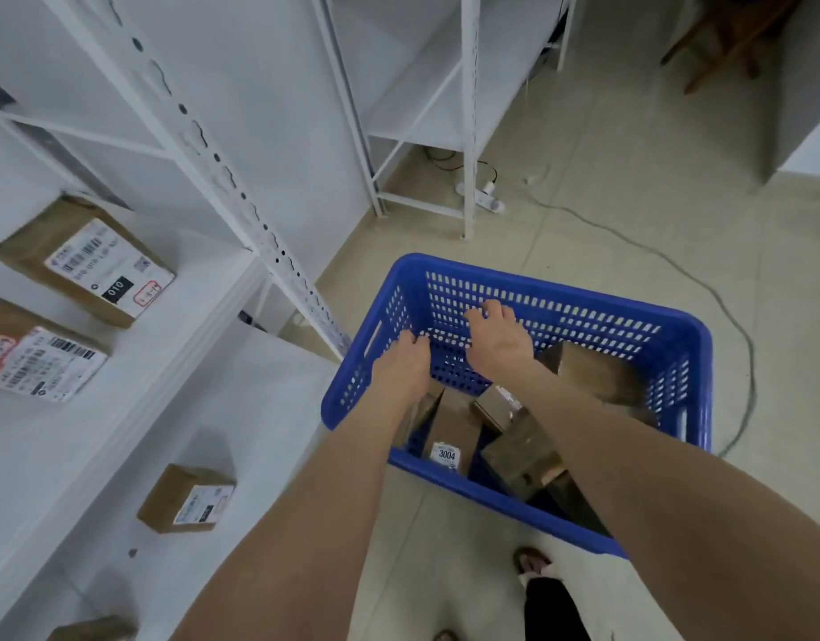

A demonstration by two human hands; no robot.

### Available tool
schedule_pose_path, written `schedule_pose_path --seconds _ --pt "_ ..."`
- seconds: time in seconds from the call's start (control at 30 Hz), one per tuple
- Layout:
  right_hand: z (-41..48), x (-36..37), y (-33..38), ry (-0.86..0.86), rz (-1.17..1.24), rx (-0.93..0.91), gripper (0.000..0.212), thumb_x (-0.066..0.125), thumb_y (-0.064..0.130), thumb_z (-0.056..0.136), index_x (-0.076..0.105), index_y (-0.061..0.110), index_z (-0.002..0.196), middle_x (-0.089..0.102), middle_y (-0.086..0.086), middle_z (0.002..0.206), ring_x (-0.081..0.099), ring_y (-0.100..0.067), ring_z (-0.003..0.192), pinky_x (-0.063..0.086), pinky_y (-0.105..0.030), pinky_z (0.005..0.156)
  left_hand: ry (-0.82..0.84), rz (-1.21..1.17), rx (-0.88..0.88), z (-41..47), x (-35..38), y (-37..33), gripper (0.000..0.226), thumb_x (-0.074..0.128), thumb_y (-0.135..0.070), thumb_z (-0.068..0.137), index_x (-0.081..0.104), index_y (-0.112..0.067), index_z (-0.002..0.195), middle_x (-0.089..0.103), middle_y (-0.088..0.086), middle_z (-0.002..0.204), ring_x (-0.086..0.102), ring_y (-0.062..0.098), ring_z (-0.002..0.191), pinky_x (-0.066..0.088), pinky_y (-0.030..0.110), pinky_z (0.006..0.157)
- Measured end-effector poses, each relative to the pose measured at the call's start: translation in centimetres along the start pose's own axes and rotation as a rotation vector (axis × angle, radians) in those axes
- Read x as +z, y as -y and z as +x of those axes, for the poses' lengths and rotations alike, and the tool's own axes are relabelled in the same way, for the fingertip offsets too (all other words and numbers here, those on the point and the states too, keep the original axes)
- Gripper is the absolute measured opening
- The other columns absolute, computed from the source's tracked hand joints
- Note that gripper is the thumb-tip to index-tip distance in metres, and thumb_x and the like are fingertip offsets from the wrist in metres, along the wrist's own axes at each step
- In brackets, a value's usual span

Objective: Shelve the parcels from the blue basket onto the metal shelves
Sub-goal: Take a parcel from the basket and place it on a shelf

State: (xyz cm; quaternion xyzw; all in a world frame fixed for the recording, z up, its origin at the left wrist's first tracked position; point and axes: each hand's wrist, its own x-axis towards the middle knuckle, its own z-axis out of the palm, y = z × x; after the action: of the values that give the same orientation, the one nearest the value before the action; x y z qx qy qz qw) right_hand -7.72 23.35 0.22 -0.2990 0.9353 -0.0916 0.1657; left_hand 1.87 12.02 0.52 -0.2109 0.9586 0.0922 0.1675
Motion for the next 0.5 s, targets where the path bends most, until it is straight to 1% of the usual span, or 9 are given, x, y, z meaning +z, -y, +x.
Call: schedule_pose_path --seconds 0.07,0.1,0.2,0.27,0.33,0.4,0.5 --pt "1.8 0.7 -1.3 0.04 0.003 -0.015 0.052 0.058 0.018 0.091 0.037 0.013 0.139 0.03 -0.014 0.143 0.029 -0.034 0.133 0.041 -0.044 0.102 0.043 -0.016 -0.071 1.7 0.6 -0.3 0.032 0.049 -0.01 0.094 0.043 -0.007 0.126 0.04 0.014 0.128 0.051 0.032 0.11 0.045 0.041 0.079" --pt "2.9 1.2 -1.8 0.063 0.006 -0.02 0.052 0.058 0.019 0.091 0.037 0.013 0.139 0.03 -0.014 0.142 0.03 -0.034 0.132 0.041 -0.044 0.101 0.066 -0.032 -0.109 2.5 1.0 -0.3 0.032 0.05 -0.011 0.094 0.043 -0.007 0.125 0.041 0.014 0.128 0.052 0.032 0.11 0.045 0.041 0.08" --pt "5.7 3.1 -2.6 0.144 0.035 -0.051 0.051 0.059 0.023 0.092 0.036 0.013 0.137 0.031 -0.013 0.14 0.031 -0.034 0.131 0.041 -0.045 0.101 0.122 -0.111 -0.208 4.8 3.0 0.3 0.035 0.053 -0.014 0.094 0.044 -0.005 0.127 0.043 0.017 0.131 0.05 0.033 0.115 0.045 0.042 0.093" --pt "7.5 4.9 -2.6 0.208 0.093 -0.05 0.052 0.058 0.025 0.094 0.035 0.013 0.139 0.03 -0.013 0.141 0.031 -0.034 0.131 0.042 -0.045 0.101 0.17 -0.184 -0.299 5.9 4.7 1.1 0.038 0.049 -0.014 0.095 0.041 -0.003 0.131 0.042 0.02 0.135 0.049 0.034 0.119 0.044 0.043 0.098" --pt "9.2 7.3 -2.3 0.272 0.165 -0.055 0.054 0.057 0.026 0.095 0.033 0.014 0.143 0.028 -0.013 0.144 0.03 -0.034 0.133 0.042 -0.044 0.102 0.205 -0.215 -0.385 7.0 6.9 2.5 0.04 0.045 -0.014 0.097 0.038 -0.003 0.134 0.041 0.02 0.138 0.048 0.034 0.12 0.044 0.043 0.098" --pt "10.6 10.6 -1.7 0.371 0.241 -0.049 0.053 0.054 0.025 0.097 0.032 0.014 0.144 0.025 -0.014 0.147 0.032 -0.036 0.133 0.042 -0.045 0.102 0.254 -0.219 -0.44 7.9 9.1 3.8 0.038 0.041 -0.013 0.098 0.037 -0.001 0.134 0.04 0.02 0.138 0.047 0.034 0.121 0.042 0.041 0.098" --pt "12.1 15.9 -0.6 0.515 0.35 0.016 0.049 0.052 0.025 0.098 0.033 0.012 0.142 0.028 -0.015 0.145 0.041 -0.036 0.125 0.046 -0.044 0.096 0.276 -0.238 -0.515 9.4 12.5 5.5 0.037 0.039 -0.011 0.098 0.039 0.001 0.133 0.04 0.021 0.139 0.044 0.035 0.125 0.04 0.042 0.103"
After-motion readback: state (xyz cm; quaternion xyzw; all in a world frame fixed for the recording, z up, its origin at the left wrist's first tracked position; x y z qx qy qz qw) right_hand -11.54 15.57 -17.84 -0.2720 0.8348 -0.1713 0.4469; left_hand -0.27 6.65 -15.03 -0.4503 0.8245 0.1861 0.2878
